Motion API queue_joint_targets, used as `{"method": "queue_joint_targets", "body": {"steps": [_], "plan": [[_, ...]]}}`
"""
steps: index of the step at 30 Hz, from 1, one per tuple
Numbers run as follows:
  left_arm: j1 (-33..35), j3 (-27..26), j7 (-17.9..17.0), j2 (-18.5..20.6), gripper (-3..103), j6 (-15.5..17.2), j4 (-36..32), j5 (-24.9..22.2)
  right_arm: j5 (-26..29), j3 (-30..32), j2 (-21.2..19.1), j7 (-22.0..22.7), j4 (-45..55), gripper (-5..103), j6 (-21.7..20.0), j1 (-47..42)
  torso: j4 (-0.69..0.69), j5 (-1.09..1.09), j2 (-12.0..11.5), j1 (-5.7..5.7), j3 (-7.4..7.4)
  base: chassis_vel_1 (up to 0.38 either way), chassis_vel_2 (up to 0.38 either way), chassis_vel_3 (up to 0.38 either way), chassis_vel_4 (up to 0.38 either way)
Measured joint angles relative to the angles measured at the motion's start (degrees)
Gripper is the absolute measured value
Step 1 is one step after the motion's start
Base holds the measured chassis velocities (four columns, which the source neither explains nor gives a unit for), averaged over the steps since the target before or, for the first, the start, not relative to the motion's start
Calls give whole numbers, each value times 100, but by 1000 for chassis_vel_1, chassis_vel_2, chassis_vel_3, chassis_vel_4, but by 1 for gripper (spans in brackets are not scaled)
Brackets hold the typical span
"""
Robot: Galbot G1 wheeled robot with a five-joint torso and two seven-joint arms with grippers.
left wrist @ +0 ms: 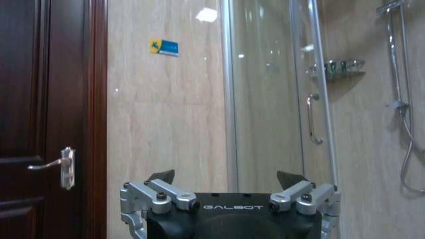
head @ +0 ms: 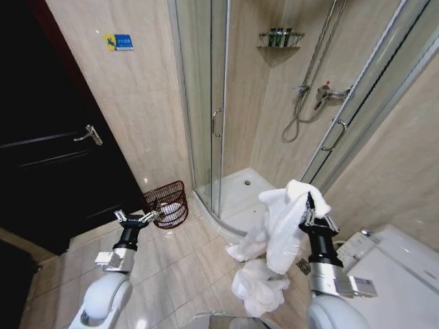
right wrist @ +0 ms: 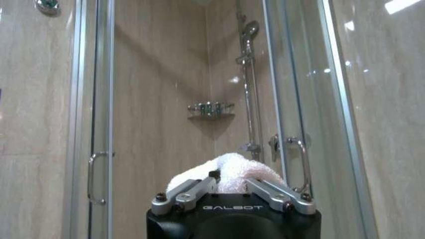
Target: Discard the used towel into the hamper.
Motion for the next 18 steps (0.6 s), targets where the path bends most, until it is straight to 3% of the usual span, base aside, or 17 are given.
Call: {"method": "queue_joint_targets", "body": {"steps": [13,18], "plan": [[-87,-153,78,132,100,155,33,-434,-144,102,-36,-14,19,3,-333,-284,-1,0,0,0,0,0,0,0,0],[-62,-218,142,109,100,248,-17,-474,-192,61,-74,173,12,3,-456,-311,-1,1,0,0,0,0,0,0,0]]}}
